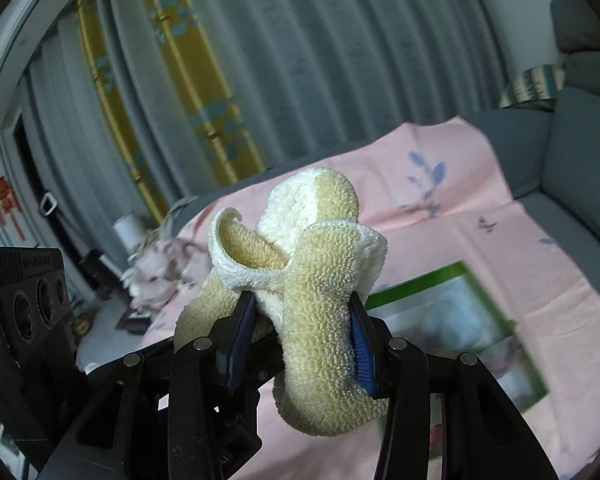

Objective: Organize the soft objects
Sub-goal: 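Carry the cream knitted towel over the green box, then lower the cream towel into the box and open the right tool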

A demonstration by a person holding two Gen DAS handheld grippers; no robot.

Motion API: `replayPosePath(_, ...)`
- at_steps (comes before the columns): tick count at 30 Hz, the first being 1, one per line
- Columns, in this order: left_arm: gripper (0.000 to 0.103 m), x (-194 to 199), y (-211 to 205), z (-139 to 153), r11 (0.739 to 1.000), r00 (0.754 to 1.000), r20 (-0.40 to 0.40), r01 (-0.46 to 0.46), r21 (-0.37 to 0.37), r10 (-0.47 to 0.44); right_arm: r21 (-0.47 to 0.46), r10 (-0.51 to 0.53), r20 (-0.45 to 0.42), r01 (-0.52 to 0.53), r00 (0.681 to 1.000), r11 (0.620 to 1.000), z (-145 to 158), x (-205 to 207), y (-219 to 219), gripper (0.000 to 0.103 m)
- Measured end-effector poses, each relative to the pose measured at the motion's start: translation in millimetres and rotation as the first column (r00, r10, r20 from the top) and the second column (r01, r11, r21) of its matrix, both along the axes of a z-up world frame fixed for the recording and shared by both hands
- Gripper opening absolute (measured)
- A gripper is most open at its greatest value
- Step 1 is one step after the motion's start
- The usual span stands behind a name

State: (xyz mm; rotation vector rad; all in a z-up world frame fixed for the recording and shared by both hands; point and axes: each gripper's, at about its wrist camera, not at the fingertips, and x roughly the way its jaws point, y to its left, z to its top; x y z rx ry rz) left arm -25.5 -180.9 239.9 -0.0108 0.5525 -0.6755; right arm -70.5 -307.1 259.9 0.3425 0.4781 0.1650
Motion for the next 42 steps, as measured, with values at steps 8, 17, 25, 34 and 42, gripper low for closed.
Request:
replayPosePath(8,0.016,29.0,-47.9,-29.6,0.997,0.992,-0.107,0.073,0.007,-0.072,0.043,-0.1,-0.062,0.103,0.993,0.994,-30.0,14.4,-46.8,0.047)
replayPosePath(17,0.016,51.9,-83.1,-66.3,0.996,0.97,-0.236,0.08,0.044,-0.067,0.147,-0.105,-0.18,0.132,0.978,0.98,-75.0,39.8,-84.2,0.047)
replayPosePath(25,0.016,72.5,-106.0,-98.5,0.99,0.945,-0.326,0.075,0.121,-0.032,0.232,-0.1,-0.293,0.172,0.951,0.957,-116.0,62.7,-110.3,0.047)
replayPosePath(34,0.017,90.1,-120.4,-128.0,0.979,0.917,-0.398,0.072,0.189,0.01,0.276,-0.109,-0.4,0.233,0.91,0.933,-150.2,80.6,-124.9,0.047)
replayPosePath(42,0.019,95.8,-129.9,-143.9,0.968,0.907,-0.42,0.072,0.239,0.036,0.275,-0.141,-0.458,0.291,0.878,0.916,-165.7,82.7,-135.8,0.047)
